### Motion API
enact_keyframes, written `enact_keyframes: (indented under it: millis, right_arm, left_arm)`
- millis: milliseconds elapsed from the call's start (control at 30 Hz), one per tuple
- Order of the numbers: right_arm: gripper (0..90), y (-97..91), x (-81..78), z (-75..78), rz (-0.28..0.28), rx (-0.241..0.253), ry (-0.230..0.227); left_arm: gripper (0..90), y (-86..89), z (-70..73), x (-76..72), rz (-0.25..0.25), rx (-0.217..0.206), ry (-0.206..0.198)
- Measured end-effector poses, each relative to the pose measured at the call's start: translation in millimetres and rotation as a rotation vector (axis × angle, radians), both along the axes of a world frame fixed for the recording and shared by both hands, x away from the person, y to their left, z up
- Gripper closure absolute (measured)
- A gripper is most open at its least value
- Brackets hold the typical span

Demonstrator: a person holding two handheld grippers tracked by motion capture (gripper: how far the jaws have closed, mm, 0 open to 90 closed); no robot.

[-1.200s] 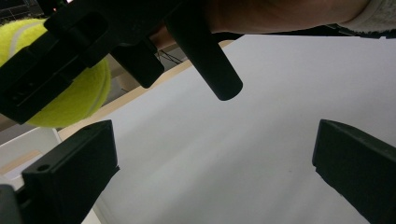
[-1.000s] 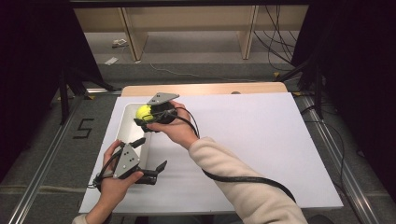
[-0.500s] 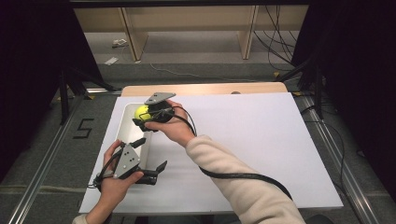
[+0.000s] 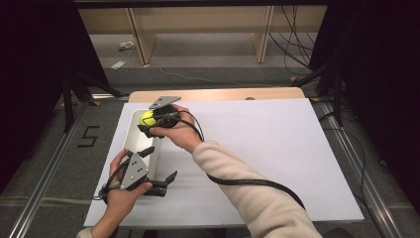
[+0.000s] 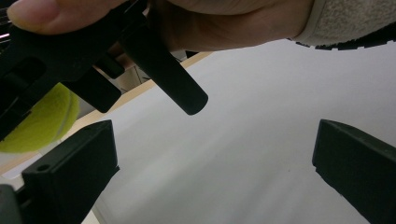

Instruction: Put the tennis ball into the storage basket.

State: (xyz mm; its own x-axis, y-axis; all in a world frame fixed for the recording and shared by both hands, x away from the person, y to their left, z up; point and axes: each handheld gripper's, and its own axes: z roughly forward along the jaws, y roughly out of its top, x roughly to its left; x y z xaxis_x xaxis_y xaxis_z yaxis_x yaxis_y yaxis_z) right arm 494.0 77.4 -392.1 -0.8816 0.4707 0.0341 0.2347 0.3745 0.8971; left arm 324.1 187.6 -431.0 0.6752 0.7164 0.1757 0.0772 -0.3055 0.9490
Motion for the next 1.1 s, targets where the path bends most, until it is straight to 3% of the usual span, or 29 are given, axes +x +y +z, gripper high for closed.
enact_keyframes:
  millis: [1100]
  right_arm:
    - [26.5, 27.7, 15.5, -12.4, 0.032, -0.051, 0.036]
  left_arm:
    - [0.0, 0.8, 0.3, -0.6, -0.001, 0.002, -0.001]
